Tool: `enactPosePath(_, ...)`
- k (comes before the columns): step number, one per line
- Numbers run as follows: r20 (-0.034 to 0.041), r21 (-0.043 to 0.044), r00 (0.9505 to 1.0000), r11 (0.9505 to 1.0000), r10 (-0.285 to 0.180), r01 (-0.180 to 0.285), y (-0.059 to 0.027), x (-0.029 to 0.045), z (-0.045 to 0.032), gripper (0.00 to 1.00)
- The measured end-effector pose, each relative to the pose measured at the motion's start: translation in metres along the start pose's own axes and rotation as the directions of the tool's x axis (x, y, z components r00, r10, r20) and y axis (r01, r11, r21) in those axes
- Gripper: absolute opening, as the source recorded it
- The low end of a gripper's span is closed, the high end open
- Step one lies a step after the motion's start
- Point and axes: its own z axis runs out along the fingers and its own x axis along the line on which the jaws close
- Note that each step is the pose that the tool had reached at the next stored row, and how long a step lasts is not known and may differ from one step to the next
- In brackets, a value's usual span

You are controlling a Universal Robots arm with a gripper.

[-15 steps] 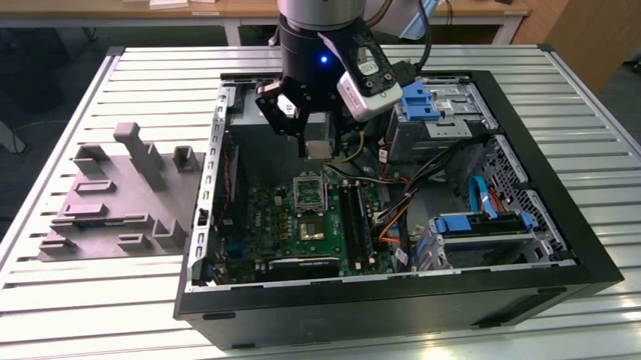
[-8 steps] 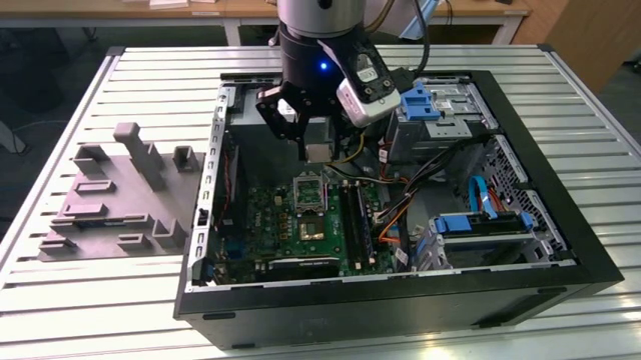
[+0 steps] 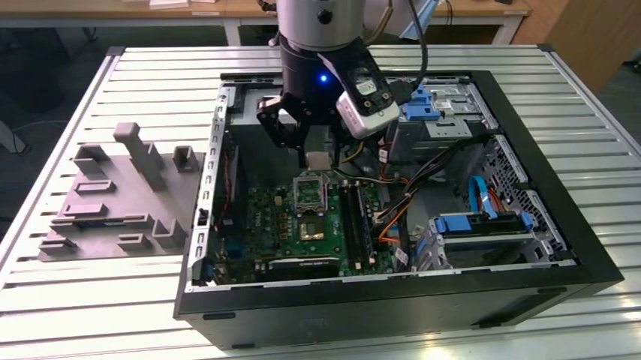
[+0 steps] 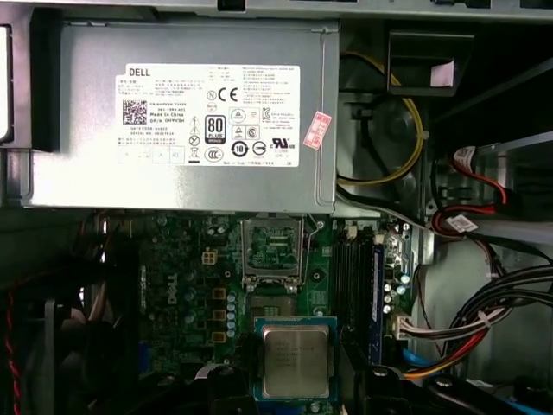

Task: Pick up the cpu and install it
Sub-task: 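Place the cpu into insertion slot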

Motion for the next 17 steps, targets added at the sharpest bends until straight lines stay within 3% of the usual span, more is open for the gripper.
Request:
enactPosePath(3,-0.0005,0.0,1.0,1.0,0.0,0.0,-0.0005,0.0002,0.0032,0.47)
enactPosePath(17,-0.0006,0.0,1.0,1.0,0.0,0.0,-0.0005,0.0005,0.0037,0.47)
